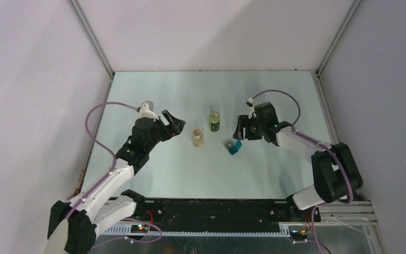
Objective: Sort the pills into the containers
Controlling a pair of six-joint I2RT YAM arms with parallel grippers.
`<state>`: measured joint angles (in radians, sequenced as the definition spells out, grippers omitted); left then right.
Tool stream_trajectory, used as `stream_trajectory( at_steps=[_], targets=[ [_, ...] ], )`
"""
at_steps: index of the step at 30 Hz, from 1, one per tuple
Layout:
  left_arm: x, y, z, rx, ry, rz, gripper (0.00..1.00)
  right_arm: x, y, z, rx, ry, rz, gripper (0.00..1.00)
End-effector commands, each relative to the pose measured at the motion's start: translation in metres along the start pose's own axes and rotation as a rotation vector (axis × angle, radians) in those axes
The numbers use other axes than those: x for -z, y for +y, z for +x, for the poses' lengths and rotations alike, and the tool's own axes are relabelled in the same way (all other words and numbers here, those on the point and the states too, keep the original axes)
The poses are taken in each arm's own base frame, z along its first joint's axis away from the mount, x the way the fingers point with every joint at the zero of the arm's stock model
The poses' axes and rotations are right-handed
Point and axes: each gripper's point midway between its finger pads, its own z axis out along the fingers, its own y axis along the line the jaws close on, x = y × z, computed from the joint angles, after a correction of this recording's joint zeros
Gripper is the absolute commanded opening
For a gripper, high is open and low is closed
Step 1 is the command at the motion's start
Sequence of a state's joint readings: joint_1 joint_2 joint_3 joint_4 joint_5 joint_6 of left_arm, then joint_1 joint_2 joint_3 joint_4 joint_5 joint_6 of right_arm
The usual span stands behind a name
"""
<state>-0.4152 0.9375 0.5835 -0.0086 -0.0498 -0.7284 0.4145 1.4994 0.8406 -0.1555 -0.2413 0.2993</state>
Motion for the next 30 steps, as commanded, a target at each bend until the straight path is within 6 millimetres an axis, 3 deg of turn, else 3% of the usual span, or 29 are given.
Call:
stream_trajectory(
  at_steps=[1, 4, 6, 7, 8, 11, 15, 21, 30],
  targets=[
    [0.004, -0.008, -0.019, -0.036, -0.040, 0.012, 0.89, 0.029, 0.015, -0.044, 0.025, -0.113, 0.013, 0.71],
    [0.006, -0.007, -0.021, -0.050, -0.045, 0.003, 0.89, 0.037, 0.039, -0.058, 0.072, -0.128, 0.000, 0.73],
    [0.009, -0.003, -0.022, -0.066, -0.053, -0.011, 0.90, 0.038, 0.061, -0.062, 0.119, -0.137, -0.013, 0.73],
    [0.012, -0.002, -0.023, -0.070, -0.059, -0.017, 0.90, 0.040, 0.082, -0.063, 0.157, -0.146, -0.042, 0.73],
    [0.015, -0.001, -0.027, -0.078, -0.077, -0.025, 0.90, 0.038, 0.089, -0.064, 0.175, -0.150, -0.035, 0.74],
    [0.022, 0.007, -0.031, -0.089, -0.102, -0.059, 0.90, 0.028, 0.134, -0.062, 0.244, -0.156, -0.070, 0.75],
    [0.032, 0.018, -0.040, -0.094, -0.157, -0.113, 0.90, 0.000, 0.165, -0.065, 0.292, -0.157, -0.008, 0.77],
    [0.045, 0.028, -0.046, -0.100, -0.201, -0.159, 0.91, -0.037, 0.175, -0.065, 0.278, -0.104, 0.090, 0.72],
    [0.048, 0.032, -0.045, -0.104, -0.218, -0.159, 0.92, -0.063, 0.189, -0.036, 0.358, -0.013, 0.051, 0.65]
  ],
)
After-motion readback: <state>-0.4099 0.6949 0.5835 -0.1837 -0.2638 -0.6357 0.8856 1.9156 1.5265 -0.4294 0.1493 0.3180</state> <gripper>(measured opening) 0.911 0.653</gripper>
